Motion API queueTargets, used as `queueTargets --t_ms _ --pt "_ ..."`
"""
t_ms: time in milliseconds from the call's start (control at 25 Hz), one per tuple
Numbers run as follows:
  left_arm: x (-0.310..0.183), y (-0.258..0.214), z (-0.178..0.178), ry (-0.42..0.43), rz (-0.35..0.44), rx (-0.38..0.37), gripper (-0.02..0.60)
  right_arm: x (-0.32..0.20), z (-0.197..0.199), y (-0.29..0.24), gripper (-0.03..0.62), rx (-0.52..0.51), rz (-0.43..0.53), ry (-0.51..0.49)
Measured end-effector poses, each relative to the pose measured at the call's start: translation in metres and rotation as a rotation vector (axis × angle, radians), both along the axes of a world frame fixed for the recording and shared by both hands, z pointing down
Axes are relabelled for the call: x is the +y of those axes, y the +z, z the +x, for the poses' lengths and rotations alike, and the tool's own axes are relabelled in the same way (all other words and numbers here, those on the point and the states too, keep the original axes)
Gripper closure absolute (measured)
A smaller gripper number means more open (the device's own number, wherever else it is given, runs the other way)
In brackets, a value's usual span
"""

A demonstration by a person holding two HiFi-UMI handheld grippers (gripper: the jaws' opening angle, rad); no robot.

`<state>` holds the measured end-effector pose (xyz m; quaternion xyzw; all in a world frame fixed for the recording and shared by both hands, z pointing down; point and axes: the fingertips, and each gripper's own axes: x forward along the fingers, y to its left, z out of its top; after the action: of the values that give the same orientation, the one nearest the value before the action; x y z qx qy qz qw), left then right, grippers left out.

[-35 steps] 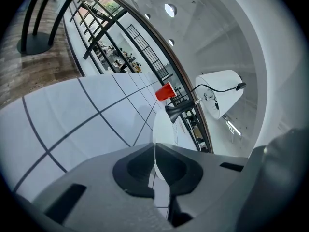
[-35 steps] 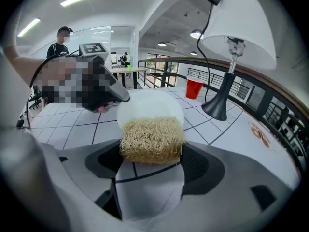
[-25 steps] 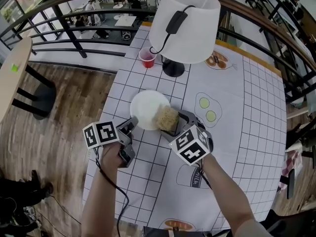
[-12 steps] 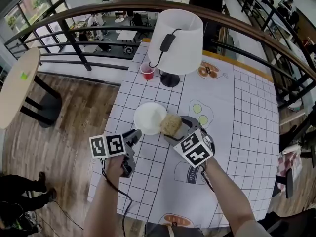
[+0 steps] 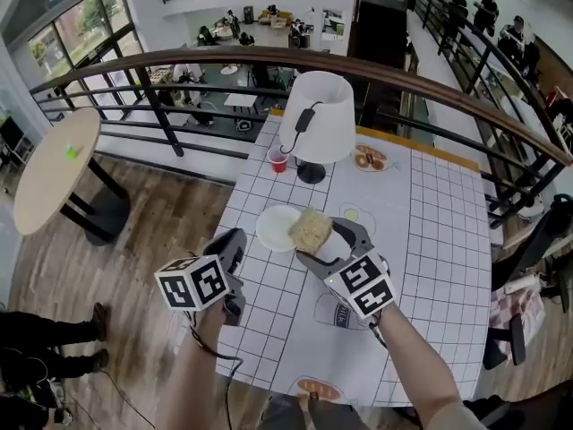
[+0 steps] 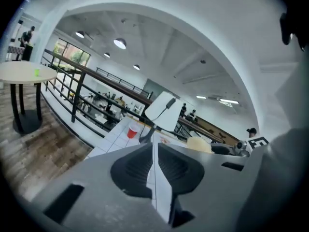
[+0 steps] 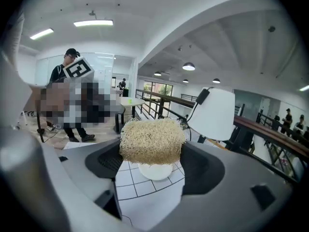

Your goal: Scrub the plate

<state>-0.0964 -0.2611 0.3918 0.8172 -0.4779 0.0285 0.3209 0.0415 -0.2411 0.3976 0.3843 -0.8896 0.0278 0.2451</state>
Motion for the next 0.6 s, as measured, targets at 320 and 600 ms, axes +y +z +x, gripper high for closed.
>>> queueTargets --t_ms 320,600 --pt "0.038 -0.120 -0.026 -0.154 0.286 -0.056 0.554 0.040 0.009 -0.112 0.227 -0.131 0.137 0.031" --pt "0.081 -0.210 -0.019 -0.072 0.473 -0.122 0.561 0.069 0.022 -0.193 0.227 -0.207 0.250 0.095"
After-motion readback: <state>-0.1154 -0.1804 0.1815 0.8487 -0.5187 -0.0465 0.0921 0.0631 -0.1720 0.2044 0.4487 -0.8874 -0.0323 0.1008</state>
